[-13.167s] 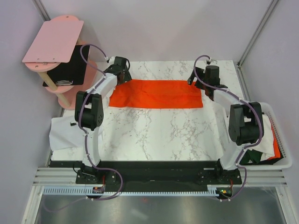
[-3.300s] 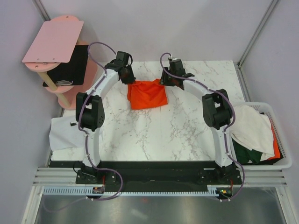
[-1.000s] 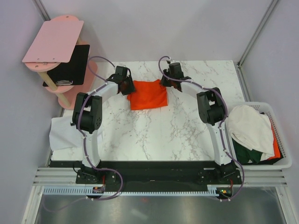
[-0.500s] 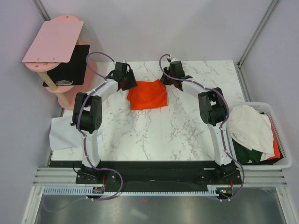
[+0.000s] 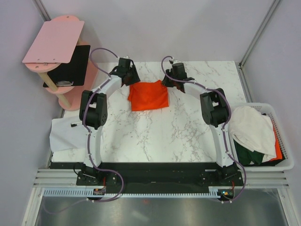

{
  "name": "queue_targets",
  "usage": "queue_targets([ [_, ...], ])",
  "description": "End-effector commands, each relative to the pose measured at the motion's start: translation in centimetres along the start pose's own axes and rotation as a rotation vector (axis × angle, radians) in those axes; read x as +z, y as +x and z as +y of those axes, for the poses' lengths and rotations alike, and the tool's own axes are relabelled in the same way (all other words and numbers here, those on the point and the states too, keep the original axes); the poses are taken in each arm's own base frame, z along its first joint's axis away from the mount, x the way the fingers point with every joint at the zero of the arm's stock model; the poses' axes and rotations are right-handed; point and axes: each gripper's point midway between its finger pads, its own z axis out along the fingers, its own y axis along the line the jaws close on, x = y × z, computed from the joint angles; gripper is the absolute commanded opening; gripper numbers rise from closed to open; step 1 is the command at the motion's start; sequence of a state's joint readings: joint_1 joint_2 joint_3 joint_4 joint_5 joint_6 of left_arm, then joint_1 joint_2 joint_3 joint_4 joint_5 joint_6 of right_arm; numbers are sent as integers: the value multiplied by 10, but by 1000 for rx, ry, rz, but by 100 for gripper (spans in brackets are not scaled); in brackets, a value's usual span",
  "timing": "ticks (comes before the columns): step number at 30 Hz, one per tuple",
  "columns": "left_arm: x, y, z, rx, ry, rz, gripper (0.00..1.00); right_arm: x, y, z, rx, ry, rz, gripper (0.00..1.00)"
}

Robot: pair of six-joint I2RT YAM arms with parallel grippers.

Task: Fold and stack the t-shirts
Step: Smooth out wrinkles on the folded tshirt

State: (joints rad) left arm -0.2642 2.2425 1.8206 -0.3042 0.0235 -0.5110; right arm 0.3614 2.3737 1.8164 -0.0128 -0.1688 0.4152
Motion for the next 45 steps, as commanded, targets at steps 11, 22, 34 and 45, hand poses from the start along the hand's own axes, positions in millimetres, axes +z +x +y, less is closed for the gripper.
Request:
queue_targets([
  [11, -7, -10, 16, 49, -76, -50, 56, -29, -48, 24, 0, -73, -115, 15],
  [22, 8, -5, 14, 36, -55, -47, 2, -31, -40, 24, 2, -88, -95, 15],
  [34, -23, -23, 33, 14, -141, -141, 2, -26, -33, 22, 12, -94, -85, 22],
  [45, -27, -16, 39, 9, -132, -157, 2, -15, -24, 19, 14, -112, -69, 57],
])
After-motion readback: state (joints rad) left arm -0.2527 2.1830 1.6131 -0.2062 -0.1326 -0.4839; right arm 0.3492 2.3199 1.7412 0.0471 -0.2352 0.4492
